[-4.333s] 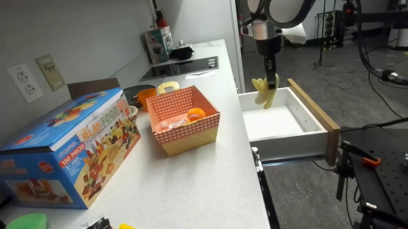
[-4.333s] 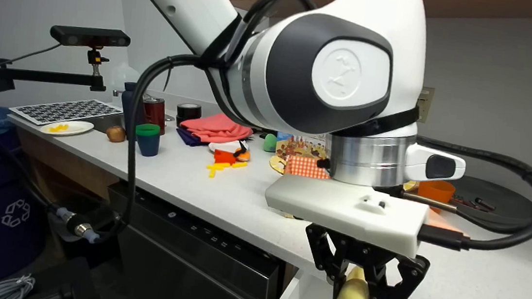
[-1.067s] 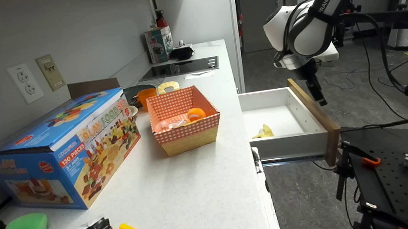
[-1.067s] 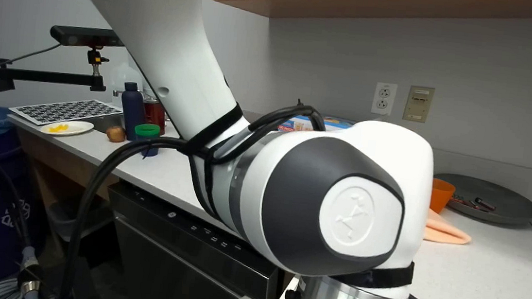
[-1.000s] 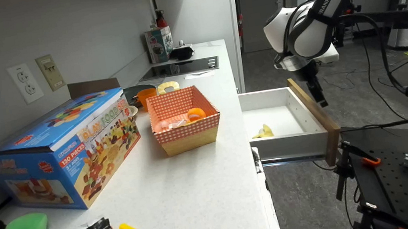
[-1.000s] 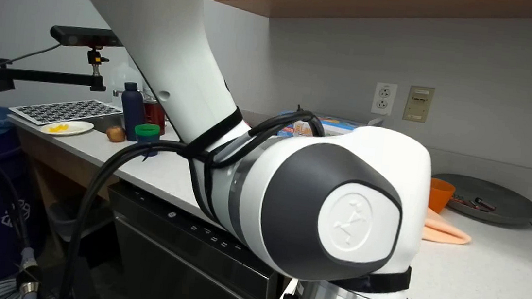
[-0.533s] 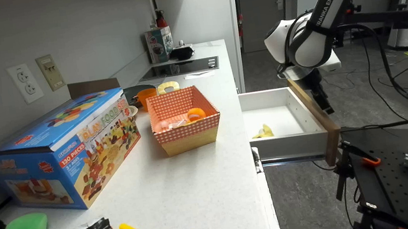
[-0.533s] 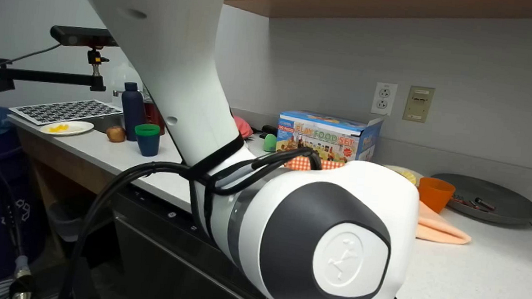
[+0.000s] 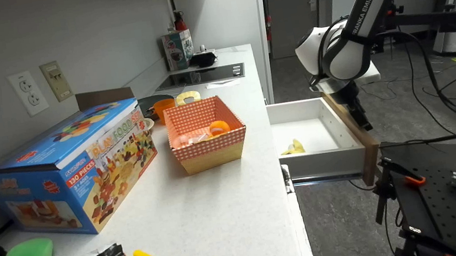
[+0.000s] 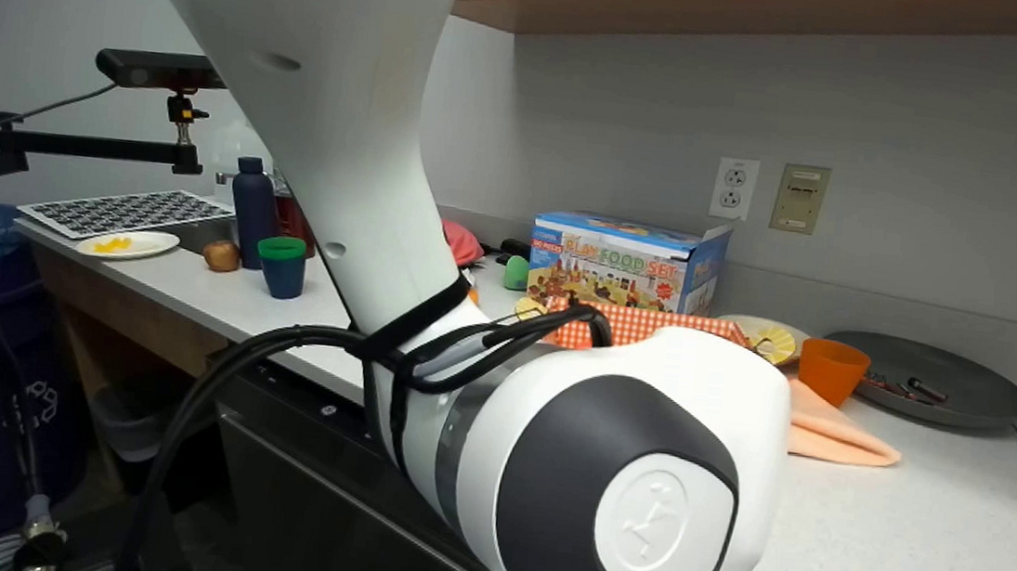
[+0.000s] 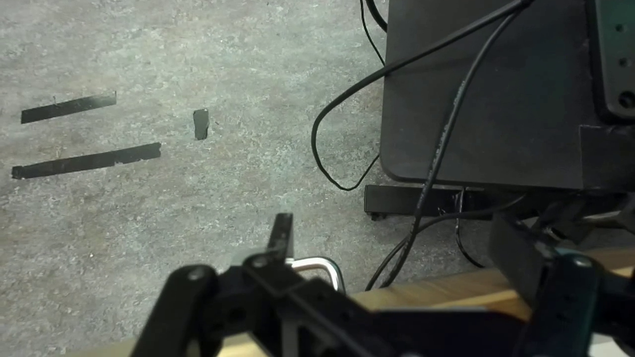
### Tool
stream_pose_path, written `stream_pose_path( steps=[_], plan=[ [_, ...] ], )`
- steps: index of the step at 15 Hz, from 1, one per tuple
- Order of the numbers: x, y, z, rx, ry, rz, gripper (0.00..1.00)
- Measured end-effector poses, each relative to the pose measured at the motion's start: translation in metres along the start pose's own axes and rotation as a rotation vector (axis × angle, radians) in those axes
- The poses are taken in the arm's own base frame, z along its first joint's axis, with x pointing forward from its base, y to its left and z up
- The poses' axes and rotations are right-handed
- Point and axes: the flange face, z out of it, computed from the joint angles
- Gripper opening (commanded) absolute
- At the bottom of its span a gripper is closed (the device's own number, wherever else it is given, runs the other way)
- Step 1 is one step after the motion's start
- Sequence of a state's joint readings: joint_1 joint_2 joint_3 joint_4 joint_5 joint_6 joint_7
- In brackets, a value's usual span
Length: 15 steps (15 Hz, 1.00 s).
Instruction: Pick up the plush toy from the counter and put it in the drawer and close it
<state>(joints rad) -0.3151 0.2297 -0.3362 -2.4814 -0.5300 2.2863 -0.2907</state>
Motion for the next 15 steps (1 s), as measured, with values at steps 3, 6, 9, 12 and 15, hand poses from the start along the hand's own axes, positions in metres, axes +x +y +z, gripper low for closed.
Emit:
stream_pose_path(
  steps=[3,6,9,12,15],
  plan=[
    [0.005,-0.002,-0.004,-0.003,0.031,-0.005,1.00],
    [0.014,-0.006,-0.012,-0.007,0.080,-0.020,1.00],
    [0.025,-0.013,-0.022,-0.013,0.138,-0.038,1.00],
    [0.038,-0.022,-0.034,0.002,0.196,-0.057,1.00],
    [0.050,-0.031,-0.046,0.029,0.246,-0.084,1.00]
  ],
)
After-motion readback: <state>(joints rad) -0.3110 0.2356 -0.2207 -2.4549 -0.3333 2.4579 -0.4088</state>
